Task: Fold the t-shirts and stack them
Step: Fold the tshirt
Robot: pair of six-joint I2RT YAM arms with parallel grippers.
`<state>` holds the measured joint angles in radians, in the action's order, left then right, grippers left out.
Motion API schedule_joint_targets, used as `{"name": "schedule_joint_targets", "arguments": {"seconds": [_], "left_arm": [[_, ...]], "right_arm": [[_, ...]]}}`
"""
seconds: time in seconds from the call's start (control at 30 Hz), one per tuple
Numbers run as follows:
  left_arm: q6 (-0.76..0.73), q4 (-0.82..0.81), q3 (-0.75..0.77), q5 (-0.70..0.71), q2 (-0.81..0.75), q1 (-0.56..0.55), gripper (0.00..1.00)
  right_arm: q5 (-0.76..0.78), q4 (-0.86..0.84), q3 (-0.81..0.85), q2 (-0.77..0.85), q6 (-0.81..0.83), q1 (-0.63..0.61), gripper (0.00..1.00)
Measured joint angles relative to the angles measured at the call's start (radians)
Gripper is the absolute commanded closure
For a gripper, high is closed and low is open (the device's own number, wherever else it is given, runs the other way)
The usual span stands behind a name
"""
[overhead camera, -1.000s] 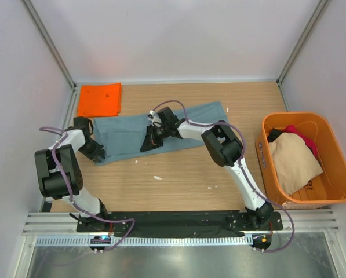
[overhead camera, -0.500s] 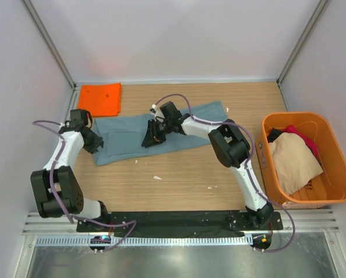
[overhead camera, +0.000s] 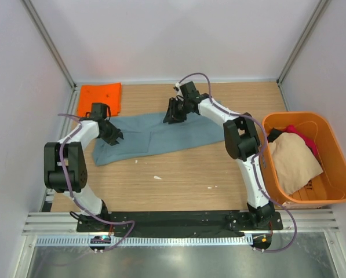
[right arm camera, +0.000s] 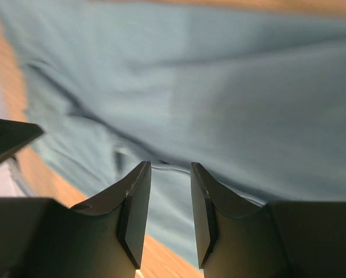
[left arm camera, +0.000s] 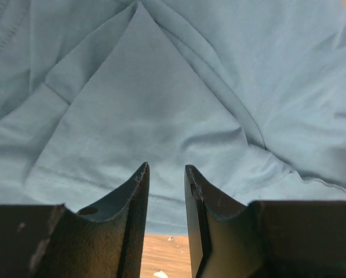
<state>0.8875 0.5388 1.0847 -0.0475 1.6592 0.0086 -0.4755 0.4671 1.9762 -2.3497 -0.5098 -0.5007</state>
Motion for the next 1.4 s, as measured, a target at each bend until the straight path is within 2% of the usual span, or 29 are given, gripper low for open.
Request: {"name": "schedule_joint_targets", "arguments": {"seconds": [0.27,0.43,0.57,0.63,0.67,0.83,1.07,1.23,1.4], "left_arm": [[0.025,-0.028,-0.056,0.044,0.06,-0.002,0.67],[0.022,-0.032,-0.063,0.059,0.048,-0.003,0.65],[0.013,0.003,-0.069,0.1,0.007,-0.002,0.61],[0.008,0.029,-0.069,0.124,-0.041,-0.002,0.58],[0.004,0.042,-0.068,0.135,-0.072,-0.002,0.56],[0.002,0.098,-0.017,0.172,-0.195,-0.031,0.52],[0.008,0.162,0.037,0.211,-0.235,-0.119,0.5],[0.027,0.218,0.002,0.235,-0.293,-0.187,0.5],[0.043,0.262,-0.045,0.251,-0.37,-0.227,0.5]], "right_arm": [[-0.016,-0.071,-0.24,0.052,-0.003,0.072,0.6],[0.013,-0.037,-0.264,0.085,0.026,0.12,0.58],[0.065,0.015,-0.264,0.13,0.054,0.137,0.5],[0.097,0.058,-0.255,0.165,0.081,0.136,0.36],[0.116,0.086,-0.235,0.18,0.102,0.133,0.01],[0.182,0.147,-0.122,0.201,0.217,0.121,0.0],[0.317,0.211,-0.058,0.194,0.496,0.063,0.0],[0.261,0.222,-0.113,0.194,0.752,0.016,0.0],[0.219,0.225,-0.136,0.178,0.924,0.011,0.0]]}}
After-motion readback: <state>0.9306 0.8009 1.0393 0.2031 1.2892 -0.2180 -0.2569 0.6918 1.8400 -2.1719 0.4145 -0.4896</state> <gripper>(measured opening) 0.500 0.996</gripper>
